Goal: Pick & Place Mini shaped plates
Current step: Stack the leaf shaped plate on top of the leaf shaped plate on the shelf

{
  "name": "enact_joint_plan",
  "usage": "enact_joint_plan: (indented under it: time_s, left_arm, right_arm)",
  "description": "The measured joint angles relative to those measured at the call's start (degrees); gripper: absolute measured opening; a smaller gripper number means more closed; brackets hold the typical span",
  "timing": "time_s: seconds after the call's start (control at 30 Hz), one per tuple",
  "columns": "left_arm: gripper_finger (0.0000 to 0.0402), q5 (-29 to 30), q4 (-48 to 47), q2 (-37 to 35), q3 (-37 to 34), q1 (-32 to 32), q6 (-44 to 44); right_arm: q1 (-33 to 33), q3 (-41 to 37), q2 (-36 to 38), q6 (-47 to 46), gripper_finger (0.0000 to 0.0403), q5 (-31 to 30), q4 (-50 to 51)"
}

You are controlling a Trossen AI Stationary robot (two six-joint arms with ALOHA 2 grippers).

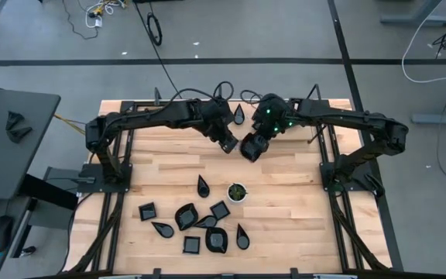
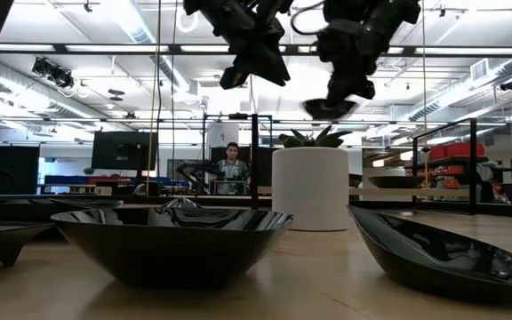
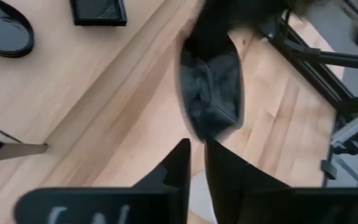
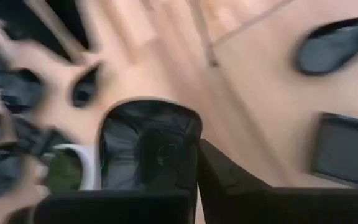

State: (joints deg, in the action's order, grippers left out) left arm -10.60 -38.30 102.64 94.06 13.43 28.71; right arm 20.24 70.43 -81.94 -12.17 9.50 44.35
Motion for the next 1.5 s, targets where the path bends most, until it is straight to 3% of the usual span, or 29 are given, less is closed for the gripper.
enact_joint_plan:
  time_s: [0.17, 0.27, 0.4, 0.63, 0.87, 1.07, 1.5]
  left_arm:
    - [0.009, -1.67, -0.06, -0.01, 0.0, 0.55, 0.17]
    - [0.0099, -1.67, -0.06, -0.01, 0.0, 0.48, 0.23]
    - [0.01, -1.61, -0.06, 0.0, 0.0, -0.09, 0.35]
    - [0.0097, 0.0, -0.05, 0.0, 0.0, -1.83, 0.63]
    - [0.0097, 2.77, -0.03, -0.01, 0.0, -2.83, 0.65]
    - [0.0097, 3.09, 0.0, 0.0, -0.02, -2.62, 0.66]
    - [0.0096, 3.94, 0.0, 0.01, -0.02, -2.62, 0.63]
  right_arm:
    - [5.19, 0.0, 0.8, 13.65, 0.0004, -2.31, 9.67]
    - [10.25, 0.0, 0.95, 31.64, 0.0004, -8.01, 13.19]
    - [16.89, 0.02, 0.53, 57.73, 0.0003, -10.95, 11.22]
    - [26.46, 0.03, -3.19, 82.61, 0.0002, -16.25, 9.33]
    - [30.53, 0.02, -6.91, 87.66, 0.0002, -11.83, 10.73]
    - [31.07, 0.04, -9.53, 87.63, 0.0007, -11.52, 10.6]
    - [31.05, 0.04, -9.07, 82.5, 0.0092, -12.17, 6.72]
